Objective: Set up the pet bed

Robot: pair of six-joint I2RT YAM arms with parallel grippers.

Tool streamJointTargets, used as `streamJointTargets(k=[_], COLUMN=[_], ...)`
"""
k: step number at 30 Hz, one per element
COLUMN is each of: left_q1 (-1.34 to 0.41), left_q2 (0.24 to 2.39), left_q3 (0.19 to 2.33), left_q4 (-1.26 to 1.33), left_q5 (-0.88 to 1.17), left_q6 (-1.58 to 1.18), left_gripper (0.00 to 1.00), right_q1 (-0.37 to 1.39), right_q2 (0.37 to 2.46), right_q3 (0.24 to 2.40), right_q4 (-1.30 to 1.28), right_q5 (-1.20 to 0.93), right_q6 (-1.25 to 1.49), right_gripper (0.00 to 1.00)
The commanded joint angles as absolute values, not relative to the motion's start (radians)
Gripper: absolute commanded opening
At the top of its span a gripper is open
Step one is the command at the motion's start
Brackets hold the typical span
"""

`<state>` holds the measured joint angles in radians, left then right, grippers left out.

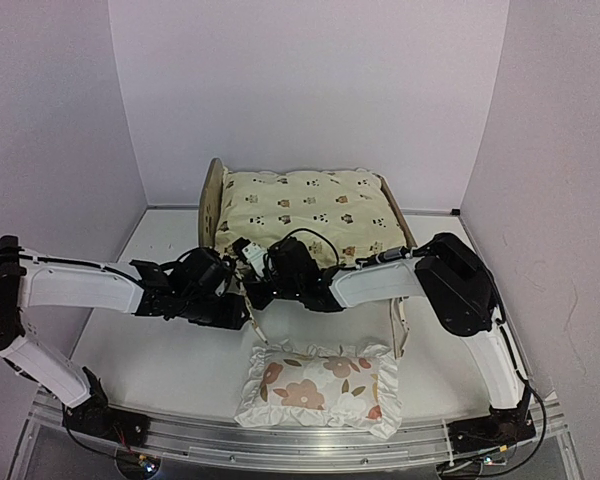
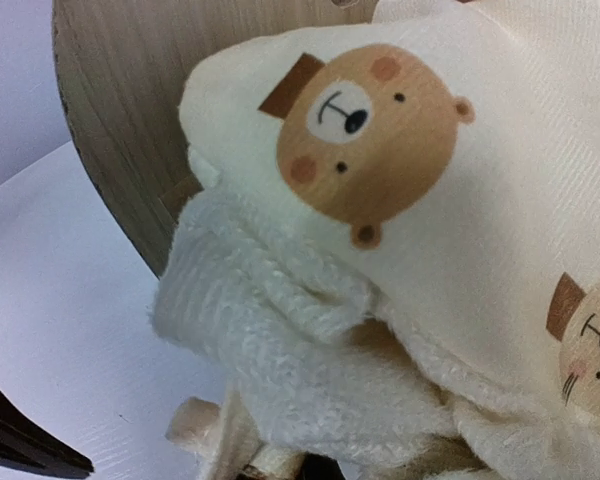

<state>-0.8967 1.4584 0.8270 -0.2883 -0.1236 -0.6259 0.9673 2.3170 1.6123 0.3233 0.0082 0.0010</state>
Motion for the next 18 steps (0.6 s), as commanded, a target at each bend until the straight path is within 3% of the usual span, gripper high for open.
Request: streamJointTargets(k=[1, 18], left_q1=[-0.897, -0.897], left_q2=[1.535, 1.700], left_q3=[0.828, 0.831], left_q4=[-0.130, 0.052], left_q5=[-0.147, -0.186], left_q6=[-0.678, -0.772], left_gripper=[0.57, 0.44], right_q1=[0.944, 0.945], right_q2=[2.307, 2.303], right_q3=[1.652, 1.652], right_q4=[0.291, 0.282], right_q5=[0.074, 0.065], right_q6=[0.072, 0.102], right_gripper=[0.00, 0.00])
